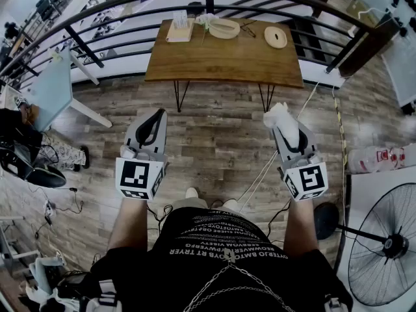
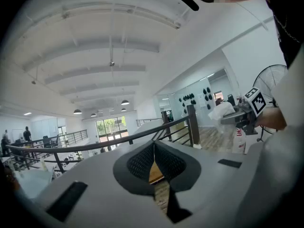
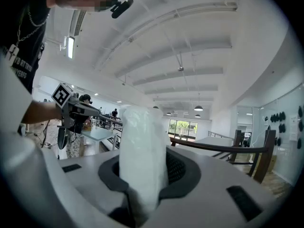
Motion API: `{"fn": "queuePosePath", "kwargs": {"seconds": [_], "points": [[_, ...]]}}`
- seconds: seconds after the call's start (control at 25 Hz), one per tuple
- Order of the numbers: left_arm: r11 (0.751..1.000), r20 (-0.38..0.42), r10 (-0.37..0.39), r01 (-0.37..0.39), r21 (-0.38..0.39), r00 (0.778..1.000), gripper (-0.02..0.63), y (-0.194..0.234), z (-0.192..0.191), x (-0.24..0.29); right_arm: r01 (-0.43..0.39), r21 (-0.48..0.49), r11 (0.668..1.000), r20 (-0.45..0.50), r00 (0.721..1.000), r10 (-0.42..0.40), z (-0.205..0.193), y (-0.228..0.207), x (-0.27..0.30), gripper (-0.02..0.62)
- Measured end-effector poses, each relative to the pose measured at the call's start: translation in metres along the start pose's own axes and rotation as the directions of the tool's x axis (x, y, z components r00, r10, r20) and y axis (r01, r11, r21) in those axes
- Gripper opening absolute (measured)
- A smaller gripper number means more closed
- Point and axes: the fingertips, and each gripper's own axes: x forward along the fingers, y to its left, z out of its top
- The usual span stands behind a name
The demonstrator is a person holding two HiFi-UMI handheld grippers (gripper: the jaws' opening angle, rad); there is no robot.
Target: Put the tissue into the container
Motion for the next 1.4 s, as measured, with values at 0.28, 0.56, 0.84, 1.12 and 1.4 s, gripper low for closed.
{"fn": "queuePosePath", "kwargs": {"seconds": [0.28,0.56,0.84,1.12,1.4], "points": [[0.999,0.003,-0.028,0.028,-0.028,1.000,0.029,0.018,-0.016,-0.036,0.003,0.027,1.000,-0.045,0.999,-0.002,-0.001,0.034,0.001,0.121],[0.995,-0.028,-0.064,0.062,-0.077,0.998,0.029,0.060,-0.075,-0.080,0.067,0.004,0.998,-0.054,0.996,-0.067,0.013,0.087,0.007,0.123],[0.992,-0.035,-0.099,0.096,-0.078,0.994,0.029,0.085,-0.095,-0.075,0.104,0.007,0.995,-0.053,0.993,-0.103,0.023,0.101,0.013,0.124],[0.990,-0.024,-0.111,0.108,-0.088,0.994,0.029,0.093,-0.092,-0.032,0.113,0.012,0.993,-0.029,0.993,-0.113,0.029,0.077,0.039,0.124],[0.990,-0.018,-0.117,0.115,-0.082,0.993,0.029,0.089,-0.071,0.032,0.102,0.038,0.994,-0.032,0.994,-0.101,0.017,0.026,0.073,0.124]]}}
